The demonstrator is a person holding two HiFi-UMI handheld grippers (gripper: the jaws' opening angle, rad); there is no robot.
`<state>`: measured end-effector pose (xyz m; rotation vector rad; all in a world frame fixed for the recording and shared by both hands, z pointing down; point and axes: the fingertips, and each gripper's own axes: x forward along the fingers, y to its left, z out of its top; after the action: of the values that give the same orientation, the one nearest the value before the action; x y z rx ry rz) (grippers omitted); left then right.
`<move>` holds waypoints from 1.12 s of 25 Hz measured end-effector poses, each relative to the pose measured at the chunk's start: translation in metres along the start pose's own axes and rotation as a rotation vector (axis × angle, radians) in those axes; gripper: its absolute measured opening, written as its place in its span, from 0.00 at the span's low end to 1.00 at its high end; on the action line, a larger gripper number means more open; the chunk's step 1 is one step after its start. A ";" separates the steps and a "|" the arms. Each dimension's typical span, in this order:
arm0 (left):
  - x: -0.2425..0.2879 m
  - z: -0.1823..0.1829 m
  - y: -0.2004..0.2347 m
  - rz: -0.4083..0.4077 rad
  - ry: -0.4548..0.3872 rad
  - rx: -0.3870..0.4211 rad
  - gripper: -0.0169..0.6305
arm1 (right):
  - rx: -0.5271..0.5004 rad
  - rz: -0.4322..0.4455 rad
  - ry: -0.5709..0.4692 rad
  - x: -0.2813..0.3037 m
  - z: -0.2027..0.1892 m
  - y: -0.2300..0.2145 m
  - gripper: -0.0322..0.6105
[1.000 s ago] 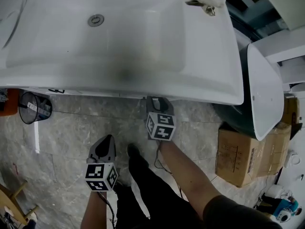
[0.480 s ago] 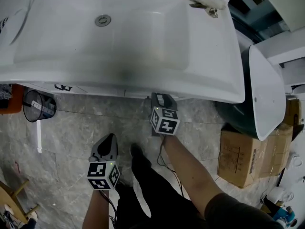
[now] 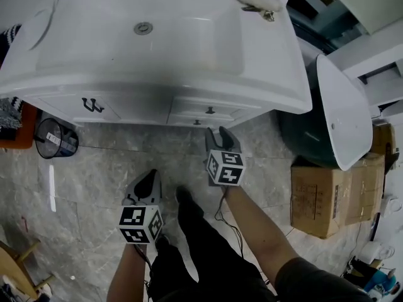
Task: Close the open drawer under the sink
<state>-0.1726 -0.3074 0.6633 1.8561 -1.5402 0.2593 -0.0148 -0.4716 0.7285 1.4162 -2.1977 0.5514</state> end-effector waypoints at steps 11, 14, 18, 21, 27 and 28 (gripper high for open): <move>-0.129 0.001 -0.041 -0.080 -0.016 0.050 0.05 | 0.097 -0.008 -0.075 -0.162 0.005 0.055 0.32; -0.169 -0.001 -0.058 -0.111 -0.026 0.063 0.05 | 0.090 0.016 -0.082 -0.212 0.005 0.079 0.32; -0.216 0.002 -0.077 -0.141 -0.033 0.087 0.05 | 0.084 0.069 -0.125 -0.276 0.020 0.117 0.32; -0.243 0.005 -0.095 -0.164 -0.050 0.097 0.05 | 0.111 0.118 -0.143 -0.322 0.025 0.134 0.28; -0.275 -0.011 -0.123 -0.214 -0.028 0.105 0.05 | 0.142 0.092 -0.159 -0.398 0.012 0.132 0.16; -0.278 -0.013 -0.126 -0.216 -0.026 0.111 0.05 | 0.157 0.088 -0.157 -0.406 0.008 0.129 0.16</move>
<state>-0.1288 -0.0757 0.4685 2.1016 -1.3514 0.2247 0.0119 -0.1288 0.4766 1.4923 -2.3959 0.6772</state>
